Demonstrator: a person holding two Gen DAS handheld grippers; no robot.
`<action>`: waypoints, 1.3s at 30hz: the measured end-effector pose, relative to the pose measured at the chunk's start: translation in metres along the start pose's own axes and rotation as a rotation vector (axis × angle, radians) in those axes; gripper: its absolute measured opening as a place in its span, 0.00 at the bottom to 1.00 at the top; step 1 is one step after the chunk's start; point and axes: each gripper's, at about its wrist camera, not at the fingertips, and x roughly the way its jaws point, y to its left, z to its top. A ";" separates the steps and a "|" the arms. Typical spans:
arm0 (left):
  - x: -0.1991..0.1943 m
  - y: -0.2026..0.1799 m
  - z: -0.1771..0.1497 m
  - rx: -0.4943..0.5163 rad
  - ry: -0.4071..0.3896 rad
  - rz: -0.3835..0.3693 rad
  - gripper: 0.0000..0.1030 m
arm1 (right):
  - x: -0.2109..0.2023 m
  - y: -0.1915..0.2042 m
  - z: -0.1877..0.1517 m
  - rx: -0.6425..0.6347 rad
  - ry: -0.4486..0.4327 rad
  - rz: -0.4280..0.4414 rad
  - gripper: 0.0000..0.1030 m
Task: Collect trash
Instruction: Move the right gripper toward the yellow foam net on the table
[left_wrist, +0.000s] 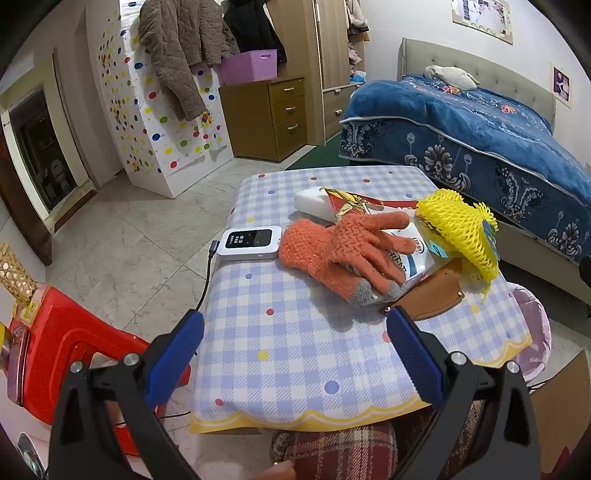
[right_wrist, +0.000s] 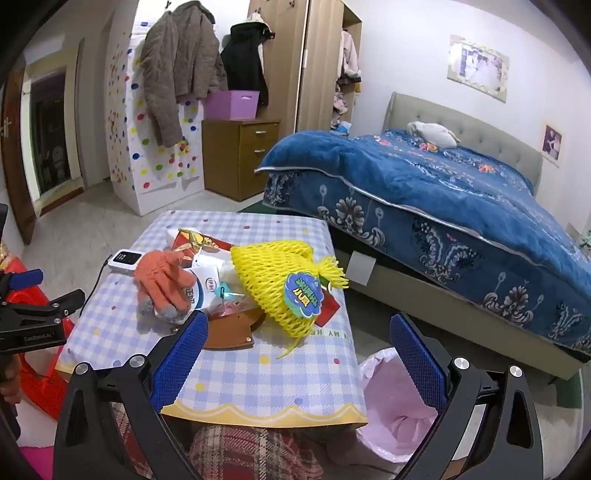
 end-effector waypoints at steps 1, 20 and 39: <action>0.000 -0.001 0.000 0.000 0.000 0.001 0.93 | 0.001 0.000 -0.001 -0.001 0.002 0.001 0.95; 0.001 -0.002 -0.001 0.003 0.002 0.003 0.93 | 0.001 0.001 -0.003 -0.002 0.007 0.003 0.95; 0.001 -0.004 -0.003 0.006 -0.001 0.003 0.93 | 0.000 0.000 -0.003 -0.001 0.007 0.003 0.95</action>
